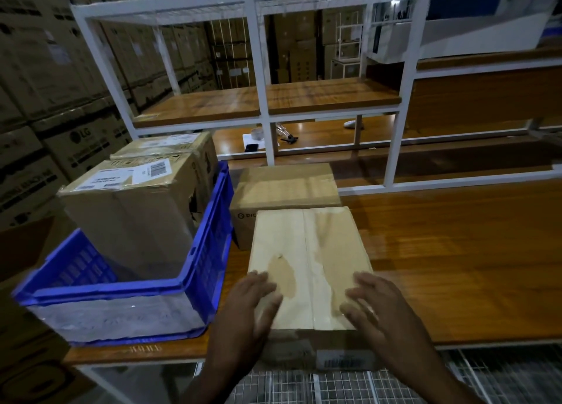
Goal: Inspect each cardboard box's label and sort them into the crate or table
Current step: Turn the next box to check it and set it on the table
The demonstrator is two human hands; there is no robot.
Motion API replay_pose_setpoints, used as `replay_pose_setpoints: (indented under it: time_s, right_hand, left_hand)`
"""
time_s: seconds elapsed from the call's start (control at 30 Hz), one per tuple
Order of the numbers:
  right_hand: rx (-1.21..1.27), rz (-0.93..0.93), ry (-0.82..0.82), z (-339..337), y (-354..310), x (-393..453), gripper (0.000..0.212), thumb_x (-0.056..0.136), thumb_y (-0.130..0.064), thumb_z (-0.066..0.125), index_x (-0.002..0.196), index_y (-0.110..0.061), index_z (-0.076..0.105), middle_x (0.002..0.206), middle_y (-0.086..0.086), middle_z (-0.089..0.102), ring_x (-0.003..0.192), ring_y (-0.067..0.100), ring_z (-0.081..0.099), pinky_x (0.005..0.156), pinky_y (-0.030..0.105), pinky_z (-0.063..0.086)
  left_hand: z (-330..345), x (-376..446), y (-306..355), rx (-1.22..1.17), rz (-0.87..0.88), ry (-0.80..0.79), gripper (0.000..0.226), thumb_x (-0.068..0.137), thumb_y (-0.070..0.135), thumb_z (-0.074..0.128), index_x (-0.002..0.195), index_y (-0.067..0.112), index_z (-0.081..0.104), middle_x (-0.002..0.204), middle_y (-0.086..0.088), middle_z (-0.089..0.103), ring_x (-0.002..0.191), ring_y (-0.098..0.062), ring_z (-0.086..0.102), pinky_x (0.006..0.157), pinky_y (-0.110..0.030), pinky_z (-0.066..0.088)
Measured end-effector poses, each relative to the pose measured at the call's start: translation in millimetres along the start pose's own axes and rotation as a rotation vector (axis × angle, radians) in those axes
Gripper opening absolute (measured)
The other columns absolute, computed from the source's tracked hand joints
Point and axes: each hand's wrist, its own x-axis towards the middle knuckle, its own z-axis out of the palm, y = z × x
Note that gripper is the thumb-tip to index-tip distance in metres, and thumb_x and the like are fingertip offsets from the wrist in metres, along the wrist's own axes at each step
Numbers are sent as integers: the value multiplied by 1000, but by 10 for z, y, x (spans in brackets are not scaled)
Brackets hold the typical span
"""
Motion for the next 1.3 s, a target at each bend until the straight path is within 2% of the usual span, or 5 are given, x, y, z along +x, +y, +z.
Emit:
replay_pose_setpoints:
  time_s: [0.27,0.6,0.83,1.1,1.3]
  right_hand:
    - [527,524,-198,-16,115,551,48,91,-45,63,134,-27,51,115,-9,65,102,14,65,90,42,54]
    - [539,276,20,-171,9,304,71,81,-22,77,134,-44,33,125,-18,53,106,-1,53,83,26,49]
    - [423,120,131,-335,-105,407,109,73,-9,83,149,-49,15,148,-18,28,130,2,36,104,34,42]
    - [182,121,179,-85,25,289,114,75,-17,83,152,-44,4,146,-13,25,115,8,51,85,19,50]
    - [61,-32,359,-231,-239,376,132,61,-32,90,152,-47,-5,152,-11,16,131,11,30,75,27,55]
  left_hand:
    - [-64,565,-147,-241,-431,-156,67,94,56,56,150,21,41,148,-1,51,125,-16,55,105,-40,47]
    - [-171,242,128,-276,-141,141,60,85,47,72,136,37,45,123,32,56,109,11,56,87,-20,49]
    - [-202,187,221,-399,-65,261,84,73,26,87,142,26,39,136,29,44,122,15,47,93,-12,50]
    - [-77,64,-49,-304,-61,187,107,70,30,88,155,28,23,144,10,42,121,25,39,87,2,40]
    - [-328,213,113,-203,97,317,121,64,60,85,158,27,16,154,13,27,141,-15,38,107,-44,48]
